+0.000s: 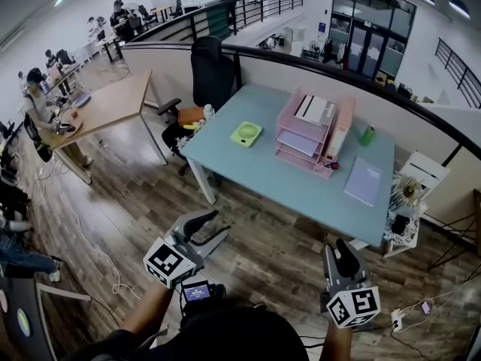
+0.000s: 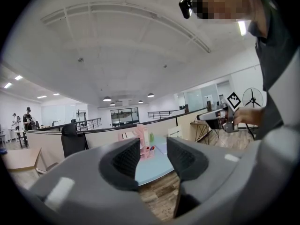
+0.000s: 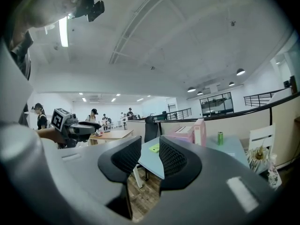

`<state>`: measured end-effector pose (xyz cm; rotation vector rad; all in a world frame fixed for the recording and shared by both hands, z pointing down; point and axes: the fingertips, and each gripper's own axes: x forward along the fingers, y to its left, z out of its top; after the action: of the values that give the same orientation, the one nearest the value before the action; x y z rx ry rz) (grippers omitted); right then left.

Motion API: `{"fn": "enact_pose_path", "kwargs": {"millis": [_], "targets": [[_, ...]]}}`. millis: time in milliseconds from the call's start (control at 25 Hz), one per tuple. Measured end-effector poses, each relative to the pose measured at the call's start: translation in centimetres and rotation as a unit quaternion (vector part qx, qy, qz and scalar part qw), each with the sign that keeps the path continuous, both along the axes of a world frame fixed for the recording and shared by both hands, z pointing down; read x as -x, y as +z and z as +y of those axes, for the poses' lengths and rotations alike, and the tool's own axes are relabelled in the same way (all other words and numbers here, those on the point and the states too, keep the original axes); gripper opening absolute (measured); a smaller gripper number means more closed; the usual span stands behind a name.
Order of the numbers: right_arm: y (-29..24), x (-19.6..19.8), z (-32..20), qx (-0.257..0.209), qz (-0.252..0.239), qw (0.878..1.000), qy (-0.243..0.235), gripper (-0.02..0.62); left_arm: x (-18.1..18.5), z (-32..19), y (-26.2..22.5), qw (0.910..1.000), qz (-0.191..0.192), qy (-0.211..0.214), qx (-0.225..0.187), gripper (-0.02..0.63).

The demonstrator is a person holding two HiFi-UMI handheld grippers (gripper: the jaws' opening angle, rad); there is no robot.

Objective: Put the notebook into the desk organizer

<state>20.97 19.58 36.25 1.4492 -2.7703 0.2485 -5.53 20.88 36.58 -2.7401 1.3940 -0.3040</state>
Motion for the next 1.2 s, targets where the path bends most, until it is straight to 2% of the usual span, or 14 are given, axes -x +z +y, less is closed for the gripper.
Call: {"fn": "enact_pose_path", "kwargs": {"millis": [240,560,880,1200], "targets": [[0.8,0.0,-1.8,0.008,0.002,1.000,0.005,0.114,-0.2,-2.9,0.9,0.9999,-0.002,0.011,-0.007,0.232],[1.0,-1.1,-4.8,0.010,0.013,0.998,0.062,0.114,-1.4,-9.6,1.4,0.9976,0.015,0.067,-0.005,0.232],[-0.1,0.9,-9.9,0.010,0.024,0.993,0.116,0.114,-0.9,-18.3,0.4,0.9917,0.032,0.124,-0.016,0.232],[-0.1,3.4,-13.4,0.012,0.034,0.988,0.150,0.114,0.5,-24.0,0.7,0.9855,0.044,0.163,-0.013,0.232]]}}
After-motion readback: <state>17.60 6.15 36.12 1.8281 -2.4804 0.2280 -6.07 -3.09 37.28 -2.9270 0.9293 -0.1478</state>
